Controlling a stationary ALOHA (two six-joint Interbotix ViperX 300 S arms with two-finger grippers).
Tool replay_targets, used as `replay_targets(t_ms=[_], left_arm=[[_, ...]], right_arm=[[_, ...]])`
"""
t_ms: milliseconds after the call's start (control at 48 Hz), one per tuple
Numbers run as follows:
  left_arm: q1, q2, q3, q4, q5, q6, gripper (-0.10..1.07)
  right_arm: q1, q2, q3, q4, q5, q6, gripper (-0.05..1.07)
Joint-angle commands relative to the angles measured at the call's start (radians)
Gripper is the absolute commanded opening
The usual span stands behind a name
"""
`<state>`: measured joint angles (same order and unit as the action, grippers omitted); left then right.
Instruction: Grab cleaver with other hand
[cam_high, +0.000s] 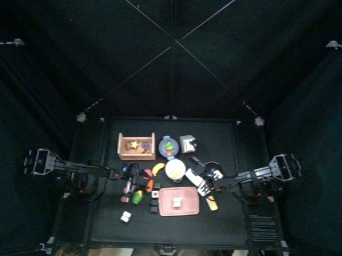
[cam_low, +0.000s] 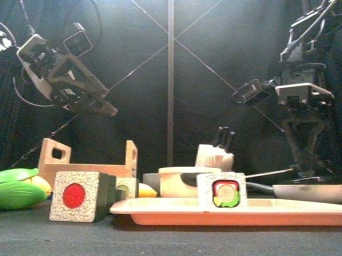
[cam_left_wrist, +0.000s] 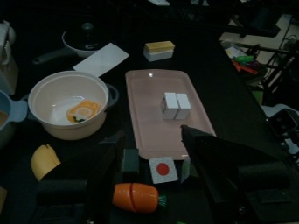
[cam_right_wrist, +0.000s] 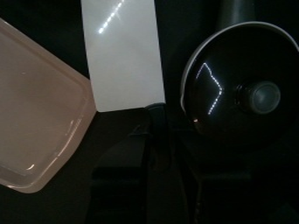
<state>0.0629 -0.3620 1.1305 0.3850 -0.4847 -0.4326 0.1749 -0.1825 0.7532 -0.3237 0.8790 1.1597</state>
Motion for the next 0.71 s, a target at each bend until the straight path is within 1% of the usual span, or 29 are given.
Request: replay_targets(t_ms=[0,146,312,396,479,583,604,688], left_arm=[[-0.002,0.000,-0.017,-0.026,-0.011,0.002,0.90],[-0.002,0.000,-0.034,-0.084,-0.011,0.002,0.90],[-0.002,0.002,-0.063,-0.161,-0.011,0.002,0.90],[-0.002,0.002,-0.074,-0.198,-0.018,0.000,0.90],[-0.002,0.005,-0.081,-0.258,-0.054,-0.008,0.90],[-0.002,0.009,-0.086,-0.367,-0.106,-0.009,0.90],[-0.003,0.009,-0.086,-0.396,-0.123,-0.009,0.90],[-0.008,0.011,-0.081,-0.445,-0.163,-0.005,0.90]], right_arm=[[0.017,-0.038,-0.034,-0.002,0.003,0.000,0.55],[0.052,-0.066,-0.043,-0.006,0.035,0.002,0.55],[0.071,-0.097,-0.035,-0.021,0.089,0.000,0.55],[0.077,-0.117,-0.035,-0.048,0.112,0.000,0.55],[0.086,-0.133,-0.037,-0.104,0.115,0.000,0.55],[0.107,-0.135,-0.044,-0.215,0.112,-0.005,0.55],[0.112,-0.135,-0.044,-0.250,0.109,-0.006,0.55],[0.124,-0.135,-0.043,-0.351,0.097,-0.003,0.55]])
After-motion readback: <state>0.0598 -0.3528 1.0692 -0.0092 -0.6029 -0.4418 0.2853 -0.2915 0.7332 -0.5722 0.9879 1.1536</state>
